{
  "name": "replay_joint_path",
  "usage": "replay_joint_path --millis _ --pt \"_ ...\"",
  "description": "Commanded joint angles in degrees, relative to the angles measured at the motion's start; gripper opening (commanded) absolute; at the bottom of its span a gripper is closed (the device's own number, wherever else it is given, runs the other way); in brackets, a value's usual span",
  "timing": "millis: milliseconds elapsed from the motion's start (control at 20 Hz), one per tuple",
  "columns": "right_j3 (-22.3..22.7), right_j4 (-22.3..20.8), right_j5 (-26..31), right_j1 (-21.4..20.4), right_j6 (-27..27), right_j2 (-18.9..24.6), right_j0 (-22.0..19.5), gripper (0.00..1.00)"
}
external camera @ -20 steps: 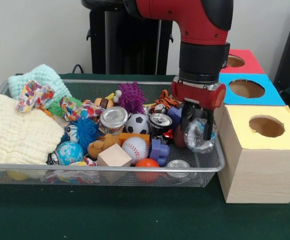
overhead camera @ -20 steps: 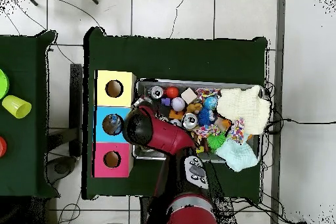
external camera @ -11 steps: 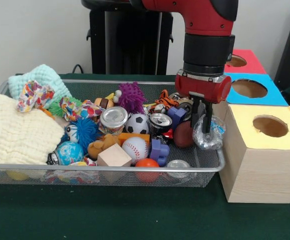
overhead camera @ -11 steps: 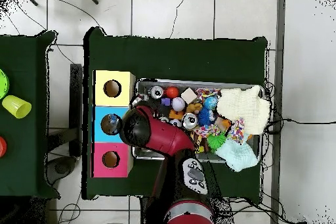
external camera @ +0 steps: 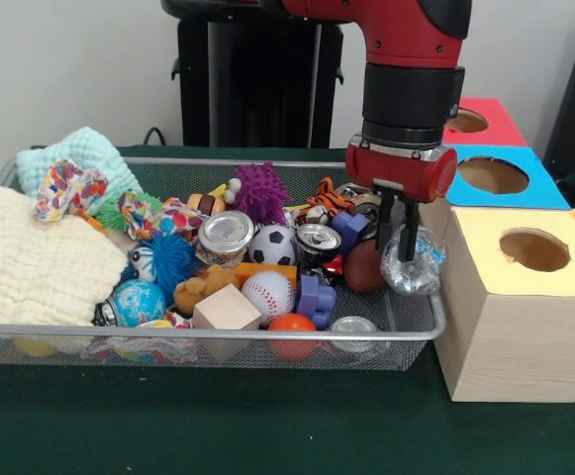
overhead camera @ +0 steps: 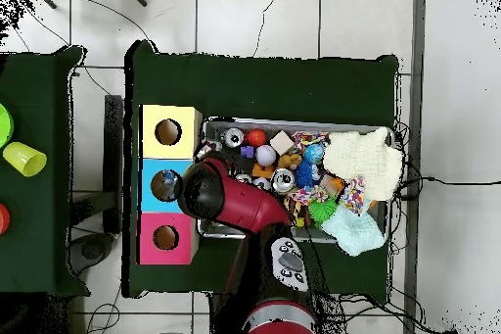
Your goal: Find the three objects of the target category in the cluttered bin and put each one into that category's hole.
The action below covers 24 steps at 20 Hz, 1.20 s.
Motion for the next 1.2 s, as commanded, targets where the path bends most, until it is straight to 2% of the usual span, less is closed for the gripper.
replay_joint_path --millis 50,150,400,650,900,1050,1200 --pt "1.4 1.0 10.7 1.4 7.0 8.6 0.5 0.0" --pt "1.3 1.2 11.6 0.8 7.3 7.3 1.5 0.0" --pt "0.0 2.2 17.6 -2.1 10.5 -1.9 8.4 0.0" --pt "1.6 2.6 19.8 -5.8 10.9 -3.6 8.6 0.0" --pt "1.5 1.6 24.5 -10.4 10.8 -7.8 10.8 0.0" --pt "1.4 1.0 26.2 -11.8 11.0 -10.0 12.0 0.0" --pt "1.8 1.2 26.2 -12.4 10.6 -10.3 11.6 0.0"
